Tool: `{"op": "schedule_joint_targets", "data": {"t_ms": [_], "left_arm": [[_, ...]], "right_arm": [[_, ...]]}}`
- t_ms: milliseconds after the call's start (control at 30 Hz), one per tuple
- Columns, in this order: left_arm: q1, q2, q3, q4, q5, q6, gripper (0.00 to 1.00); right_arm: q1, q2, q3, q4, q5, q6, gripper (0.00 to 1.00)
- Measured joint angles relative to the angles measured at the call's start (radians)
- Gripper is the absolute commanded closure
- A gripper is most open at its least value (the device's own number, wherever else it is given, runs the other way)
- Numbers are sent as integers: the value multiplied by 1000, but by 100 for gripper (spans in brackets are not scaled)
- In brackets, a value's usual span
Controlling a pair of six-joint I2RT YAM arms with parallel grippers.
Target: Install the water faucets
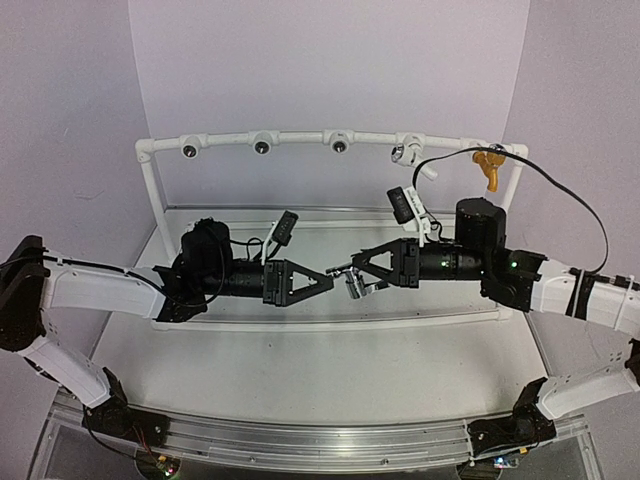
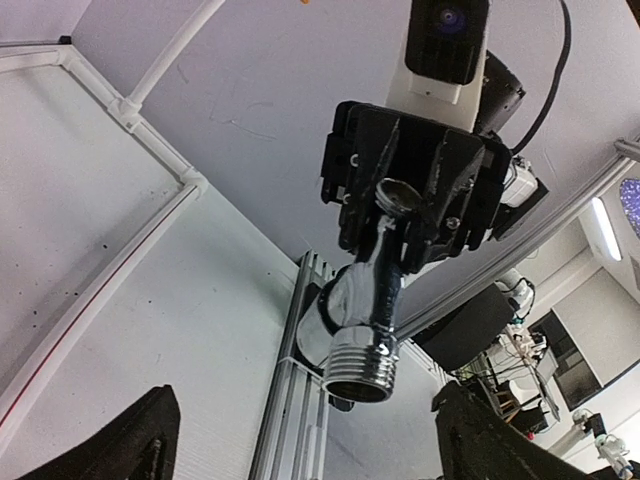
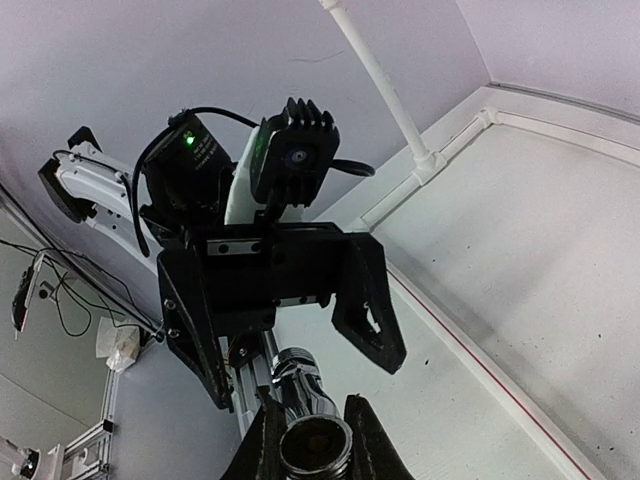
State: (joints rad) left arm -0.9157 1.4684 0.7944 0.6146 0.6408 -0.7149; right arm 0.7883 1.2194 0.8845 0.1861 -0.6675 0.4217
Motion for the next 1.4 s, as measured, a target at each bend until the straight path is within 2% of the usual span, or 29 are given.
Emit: {"op": "schedule_joint_targets", "data": {"t_ms": [200, 467, 633, 700, 800, 833, 867, 900, 1167, 1333, 1400], "left_arm": [[-9, 9, 9, 92, 29, -44, 30], [-12, 46, 29, 129, 38, -72, 65], [-12, 52, 32, 130, 35, -76, 90], [-10, 52, 32, 132, 37, -65, 97], [-8, 52, 32, 136, 38, -65, 100], [-8, 52, 32, 135, 37, -65, 100], [-7, 52, 32, 135, 34, -66, 100], [-6, 52, 32, 135, 32, -66, 100], [32, 51, 33, 110, 53, -38, 100], [38, 50, 44, 25, 82, 19, 100], [38, 50, 46, -5, 92, 36, 100]], "right_arm": [[0, 1, -38, 72, 19, 41, 100], [0, 5, -57, 115, 20, 66, 100], [0, 8, -57, 137, 15, 73, 99], [-1, 9, -57, 142, 7, 75, 93], [-2, 10, -57, 143, 5, 66, 40], [-2, 9, -57, 140, 8, 58, 19], [-2, 9, -57, 134, 15, 46, 6], [-1, 9, -57, 125, 23, 33, 2], [0, -47, -52, -14, 133, -102, 2], [0, 7, 54, -132, 91, -141, 2], [0, 29, 76, -151, 63, -151, 6]]}}
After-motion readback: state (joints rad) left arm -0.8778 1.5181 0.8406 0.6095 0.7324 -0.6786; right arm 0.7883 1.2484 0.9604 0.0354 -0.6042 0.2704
